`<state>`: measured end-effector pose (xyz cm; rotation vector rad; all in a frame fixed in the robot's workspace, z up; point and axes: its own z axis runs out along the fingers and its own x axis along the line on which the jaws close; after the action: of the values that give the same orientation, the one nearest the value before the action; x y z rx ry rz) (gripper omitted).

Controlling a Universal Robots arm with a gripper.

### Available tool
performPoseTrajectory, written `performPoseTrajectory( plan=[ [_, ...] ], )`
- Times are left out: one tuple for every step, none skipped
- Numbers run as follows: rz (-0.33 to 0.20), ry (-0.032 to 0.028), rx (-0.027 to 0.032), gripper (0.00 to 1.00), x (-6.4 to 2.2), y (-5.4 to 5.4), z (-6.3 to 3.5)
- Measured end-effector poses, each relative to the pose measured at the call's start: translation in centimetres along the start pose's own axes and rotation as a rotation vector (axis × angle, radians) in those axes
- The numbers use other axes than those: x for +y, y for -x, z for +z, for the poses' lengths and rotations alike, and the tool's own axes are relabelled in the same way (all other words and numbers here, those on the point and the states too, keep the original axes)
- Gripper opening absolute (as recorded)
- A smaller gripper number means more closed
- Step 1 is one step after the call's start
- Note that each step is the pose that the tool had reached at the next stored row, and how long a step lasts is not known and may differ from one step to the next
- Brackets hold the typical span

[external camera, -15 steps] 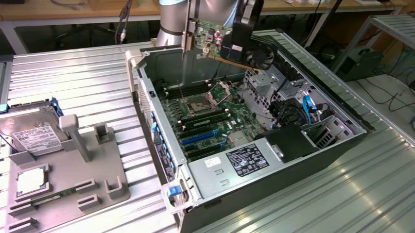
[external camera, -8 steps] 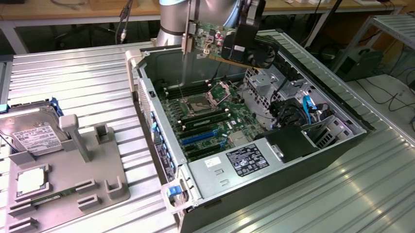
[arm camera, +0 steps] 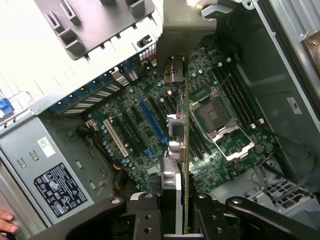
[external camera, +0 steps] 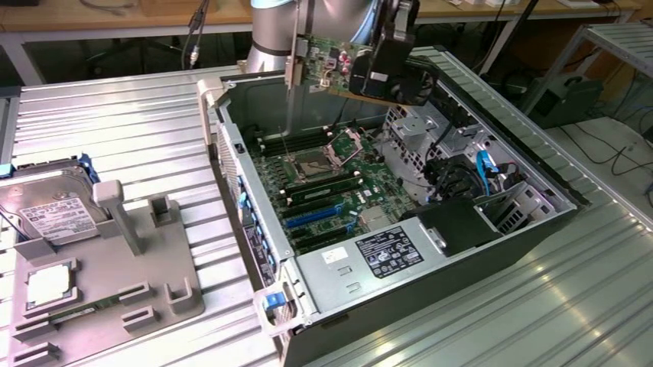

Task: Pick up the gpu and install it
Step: 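Insert the gpu into the slot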

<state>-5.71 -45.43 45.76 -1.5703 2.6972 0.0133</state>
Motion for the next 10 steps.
performPoseTrajectory(
  plan=[
    [-0.012,0.0003,0.0000,0.28,0.00,0.00,0.00],
    [-0.026,0.0006,-0.0002,0.28,0.00,0.00,0.01],
    [-0.039,0.0009,-0.0002,0.28,0.00,0.00,0.01],
    [-0.053,0.0012,-0.0003,0.28,0.00,0.00,0.01],
    [-0.065,0.0015,-0.0003,0.28,0.00,0.00,0.01],
    [-0.092,0.0021,-0.0004,0.28,0.00,0.00,0.02],
    [-0.111,0.0025,-0.0005,0.28,0.00,0.00,0.02],
    [-0.131,0.0029,-0.0005,0.28,0.00,0.00,0.02],
    [-0.149,0.0033,-0.0006,0.28,0.00,0.00,0.02],
    [-0.160,0.0036,-0.0007,0.28,0.00,0.00,0.03]
  ],
)
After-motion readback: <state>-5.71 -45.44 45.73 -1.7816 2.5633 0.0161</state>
